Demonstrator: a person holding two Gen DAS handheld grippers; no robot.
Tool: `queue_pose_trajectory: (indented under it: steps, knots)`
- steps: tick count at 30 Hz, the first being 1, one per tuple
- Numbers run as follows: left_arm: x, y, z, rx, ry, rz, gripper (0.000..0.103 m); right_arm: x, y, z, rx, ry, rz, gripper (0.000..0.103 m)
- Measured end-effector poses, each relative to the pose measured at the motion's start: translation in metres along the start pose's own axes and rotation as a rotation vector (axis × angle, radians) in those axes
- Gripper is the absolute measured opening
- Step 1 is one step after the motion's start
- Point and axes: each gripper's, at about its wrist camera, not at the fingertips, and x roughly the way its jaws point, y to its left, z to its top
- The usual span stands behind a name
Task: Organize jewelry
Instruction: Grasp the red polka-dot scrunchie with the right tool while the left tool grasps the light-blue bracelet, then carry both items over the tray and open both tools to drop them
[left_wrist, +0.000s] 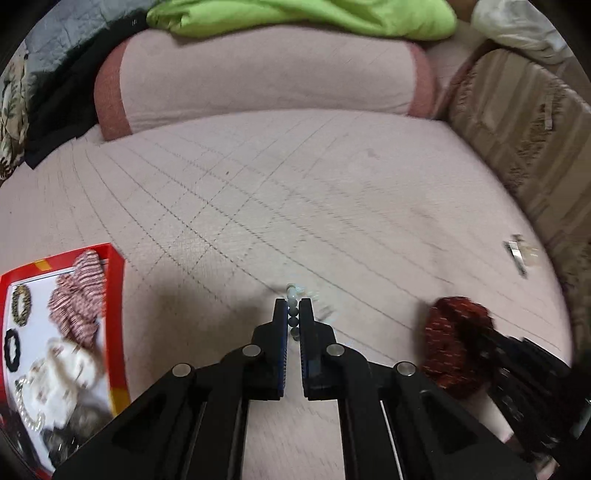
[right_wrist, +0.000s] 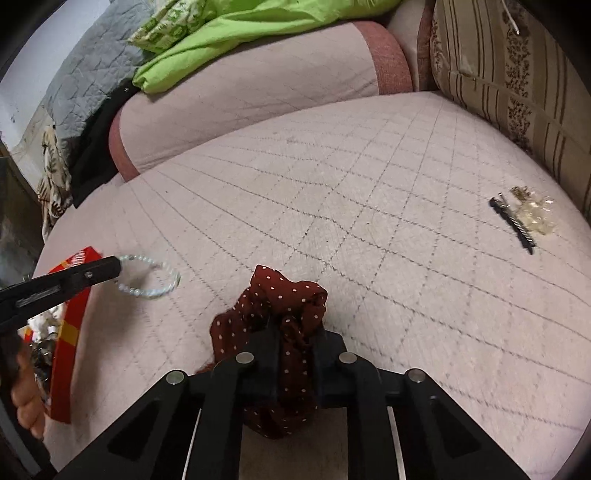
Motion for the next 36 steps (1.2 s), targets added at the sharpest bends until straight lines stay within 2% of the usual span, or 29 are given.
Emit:
queue_pose_trajectory:
  steps: [4, 10, 13, 17, 21, 26, 36]
  knots:
    - [-0.048, -0.005, -0.015, -0.002, -0.046, -0.047, 0.005, -0.025, 0.008, -0.006, -0.016, -0.024, 0.016, 0.014]
    - [-0.114, 0.018, -0.028, -0.030, -0.119, -0.072, 0.005, -0.061, 0.035, -0.011, -0.086, -0.053, 0.024, 0.014]
    - [-0.140, 0.041, -0.033, -0.047, -0.155, -0.045, 0.005, -0.076, 0.060, -0.011, -0.149, -0.065, 0.038, 0.014]
    - [-0.170, 0.083, -0.040, -0.076, -0.180, 0.033, 0.005, -0.091, 0.094, -0.013, -0.223, -0.075, 0.078, 0.014]
    - [-0.179, 0.125, -0.044, -0.105, -0.170, 0.102, 0.005, -0.090, 0.130, -0.010, -0.266, -0.043, 0.144, 0.014]
    - [-0.179, 0.178, -0.047, -0.172, -0.153, 0.124, 0.005, -0.076, 0.180, -0.004, -0.306, 0.010, 0.221, 0.014]
    - [-0.145, 0.240, -0.041, -0.307, -0.156, 0.076, 0.005, -0.027, 0.286, 0.019, -0.343, 0.086, 0.323, 0.014]
